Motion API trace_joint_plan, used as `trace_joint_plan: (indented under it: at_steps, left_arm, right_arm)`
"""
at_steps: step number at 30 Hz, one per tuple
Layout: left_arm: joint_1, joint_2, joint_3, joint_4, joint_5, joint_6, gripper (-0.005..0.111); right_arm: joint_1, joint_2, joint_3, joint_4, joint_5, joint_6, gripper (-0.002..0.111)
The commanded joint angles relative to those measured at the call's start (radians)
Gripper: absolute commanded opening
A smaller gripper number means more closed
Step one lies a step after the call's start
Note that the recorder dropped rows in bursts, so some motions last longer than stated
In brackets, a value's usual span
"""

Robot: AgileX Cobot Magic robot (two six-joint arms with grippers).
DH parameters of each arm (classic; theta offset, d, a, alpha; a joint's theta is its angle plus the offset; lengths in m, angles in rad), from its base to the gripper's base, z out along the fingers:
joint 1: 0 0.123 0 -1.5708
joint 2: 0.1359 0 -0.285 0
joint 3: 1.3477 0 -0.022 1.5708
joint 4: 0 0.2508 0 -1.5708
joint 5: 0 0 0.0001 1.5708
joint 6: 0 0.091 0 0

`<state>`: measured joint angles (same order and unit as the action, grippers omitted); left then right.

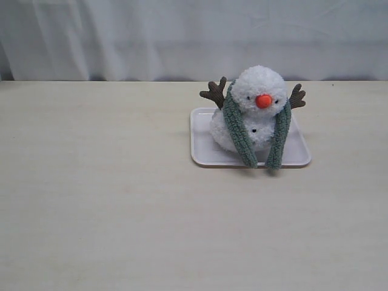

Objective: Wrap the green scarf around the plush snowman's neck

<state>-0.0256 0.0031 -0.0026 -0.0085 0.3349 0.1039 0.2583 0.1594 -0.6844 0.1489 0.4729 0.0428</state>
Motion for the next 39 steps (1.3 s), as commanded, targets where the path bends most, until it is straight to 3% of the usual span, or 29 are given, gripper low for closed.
trace_joint_plan:
  at_steps: [1, 22, 39]
  left_arm:
    - [0.001, -0.003, 0.003, -0.002, -0.012, 0.0, 0.0]
    - [0.001, -0.003, 0.003, -0.002, -0.012, 0.0, 0.0]
    - [0.001, -0.003, 0.003, -0.002, -0.012, 0.0, 0.0]
  right_arm:
    - [-0.001, -0.075, 0.009, 0.0, -0.003, -0.001, 0.004]
    - [-0.01, -0.159, 0.092, -0.007, 0.004, -0.001, 0.004]
    - [-0.192, -0.159, 0.112, -0.119, -0.138, -0.001, 0.004]
